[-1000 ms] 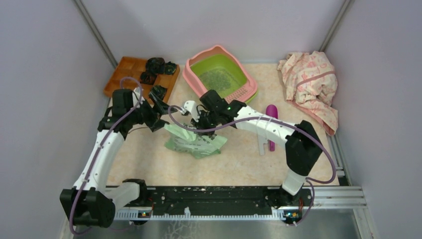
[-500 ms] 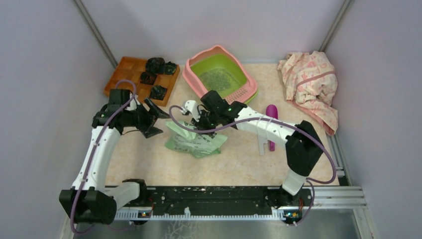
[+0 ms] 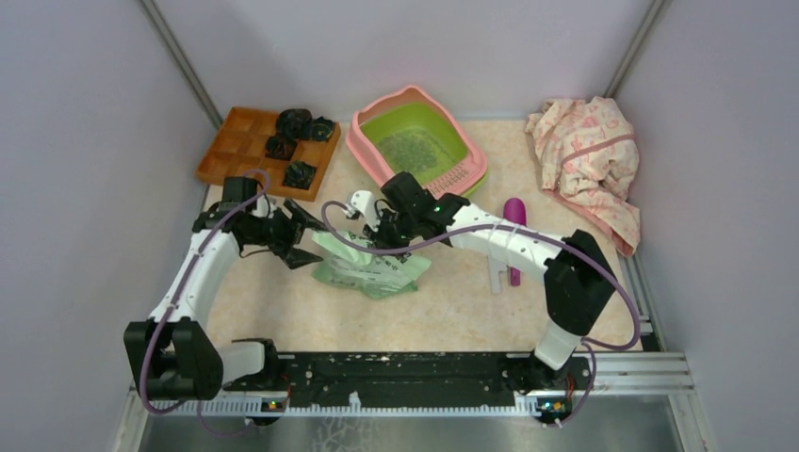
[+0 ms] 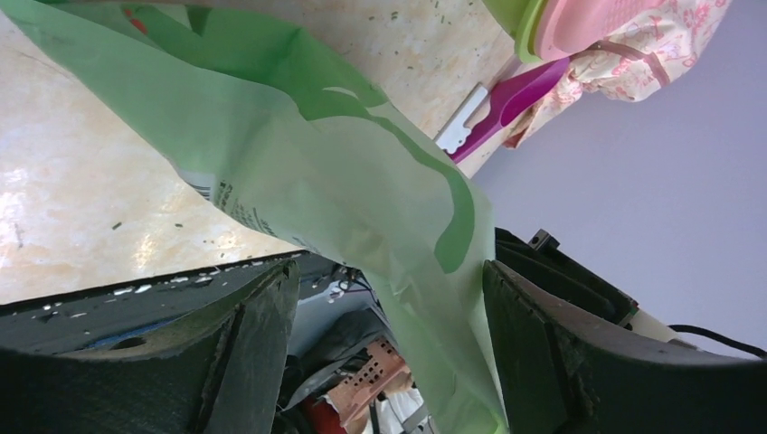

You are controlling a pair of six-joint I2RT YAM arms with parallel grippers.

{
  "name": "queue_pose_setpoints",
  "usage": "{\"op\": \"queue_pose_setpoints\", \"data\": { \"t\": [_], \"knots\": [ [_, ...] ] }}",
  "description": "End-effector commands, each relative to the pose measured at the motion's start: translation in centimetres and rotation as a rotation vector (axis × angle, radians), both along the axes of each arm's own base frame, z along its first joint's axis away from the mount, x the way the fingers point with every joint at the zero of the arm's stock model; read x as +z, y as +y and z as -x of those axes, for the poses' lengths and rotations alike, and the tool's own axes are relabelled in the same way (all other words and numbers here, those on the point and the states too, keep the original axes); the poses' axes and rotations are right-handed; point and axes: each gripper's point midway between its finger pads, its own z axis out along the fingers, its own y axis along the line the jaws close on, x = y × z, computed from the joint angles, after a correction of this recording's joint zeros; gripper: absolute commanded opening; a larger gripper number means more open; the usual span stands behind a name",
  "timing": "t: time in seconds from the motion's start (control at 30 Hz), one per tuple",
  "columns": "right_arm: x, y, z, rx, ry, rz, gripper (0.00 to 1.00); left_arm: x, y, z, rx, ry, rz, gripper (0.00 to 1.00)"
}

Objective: Fill the litter box with clean litter
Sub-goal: Close the cat litter bag at the center of the board.

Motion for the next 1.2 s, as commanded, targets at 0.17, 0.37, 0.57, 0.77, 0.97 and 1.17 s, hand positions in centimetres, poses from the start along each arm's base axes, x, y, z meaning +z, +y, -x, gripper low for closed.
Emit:
{"op": "queue_pose_setpoints", "data": {
  "t": [0.17, 0.37, 0.57, 0.77, 0.97, 1.17],
  "knots": [
    [1.9, 1.0, 0.9, 0.027, -0.047, -0.057, 0.00, 1.4, -1.9, -0.3, -0.015, 0.050, 0.185, 0.78],
    [1.6, 1.3, 1.1, 0.032, -0.052, -0.050, 0.00, 0.7, -2.4, -0.3, -0.006, 0.094, 0.243, 0.31],
    [1.5, 1.2, 1.4, 0.033, -0.057, -0.045, 0.00, -0.5, -2.2, -0.6, -0.002, 0.108, 0.224, 0.25],
    [2.2, 0.7, 1.5, 0.020, -0.081, -0.060, 0.00, -2.2, -0.7, -2.8, -0.020, -0.022, 0.140, 0.00],
    [1.9, -0.7, 3.0, 0.023, -0.059, -0.076, 0.00, -0.4, 0.9, -5.3, -0.021, -0.310, 0.186, 0.00],
    [1.3, -1.8, 5.2, 0.048, 0.059, -0.155, 0.00, 6.0, 1.7, -6.1, -0.057, -0.632, 0.295, 0.00]
  ]
}}
